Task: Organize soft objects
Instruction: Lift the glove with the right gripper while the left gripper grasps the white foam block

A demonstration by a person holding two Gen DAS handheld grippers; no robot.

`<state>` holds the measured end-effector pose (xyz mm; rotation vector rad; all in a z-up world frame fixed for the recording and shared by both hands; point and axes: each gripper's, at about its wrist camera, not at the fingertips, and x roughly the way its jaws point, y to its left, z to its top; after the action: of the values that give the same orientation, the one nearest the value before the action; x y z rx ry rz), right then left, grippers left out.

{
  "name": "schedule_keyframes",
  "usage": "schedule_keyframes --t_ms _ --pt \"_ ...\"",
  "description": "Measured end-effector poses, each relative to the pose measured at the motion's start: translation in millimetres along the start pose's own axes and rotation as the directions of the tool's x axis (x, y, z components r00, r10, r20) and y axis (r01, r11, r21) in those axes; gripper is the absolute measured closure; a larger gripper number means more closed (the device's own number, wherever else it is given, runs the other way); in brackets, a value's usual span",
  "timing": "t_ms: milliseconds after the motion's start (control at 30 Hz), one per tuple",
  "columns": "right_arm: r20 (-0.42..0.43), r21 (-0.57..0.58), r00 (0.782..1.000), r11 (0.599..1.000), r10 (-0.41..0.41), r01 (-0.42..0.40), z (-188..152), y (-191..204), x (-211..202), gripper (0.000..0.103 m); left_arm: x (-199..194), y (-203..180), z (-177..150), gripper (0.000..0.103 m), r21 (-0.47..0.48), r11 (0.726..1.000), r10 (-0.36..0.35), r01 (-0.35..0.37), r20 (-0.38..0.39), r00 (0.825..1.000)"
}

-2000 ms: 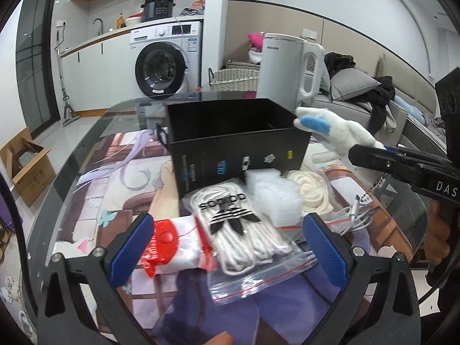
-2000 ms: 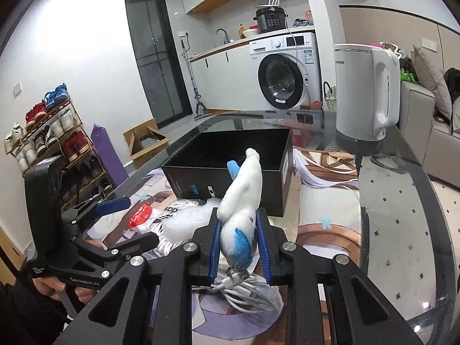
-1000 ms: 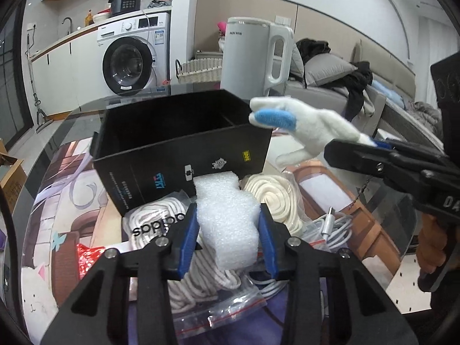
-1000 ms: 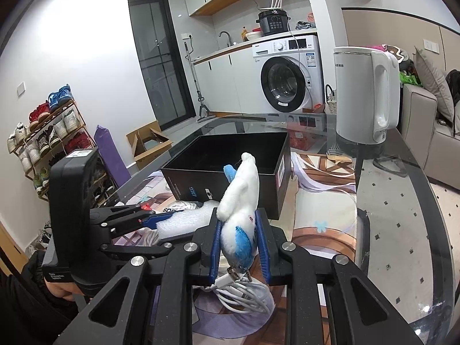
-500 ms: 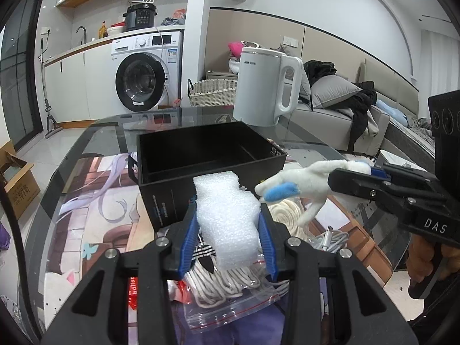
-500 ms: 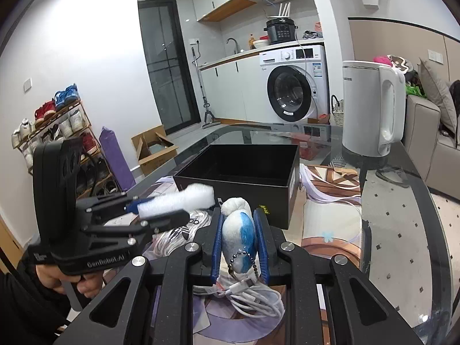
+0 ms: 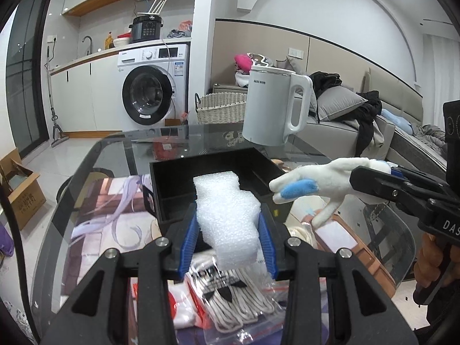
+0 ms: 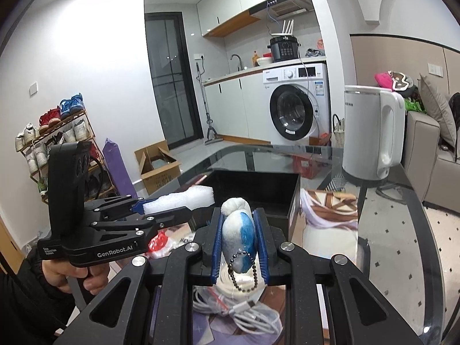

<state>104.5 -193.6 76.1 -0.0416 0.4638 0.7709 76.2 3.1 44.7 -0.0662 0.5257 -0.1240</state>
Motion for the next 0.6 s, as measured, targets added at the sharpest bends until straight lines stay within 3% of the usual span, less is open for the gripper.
schedule_keyframes --t_ms 600 --pt "0.026 -0.042 1.000 0.999 -0.010 0.011 35 -5 34 0.082 27 12 31 0.065 -0.004 0.999 0.035 -0.035 0.023 0.999"
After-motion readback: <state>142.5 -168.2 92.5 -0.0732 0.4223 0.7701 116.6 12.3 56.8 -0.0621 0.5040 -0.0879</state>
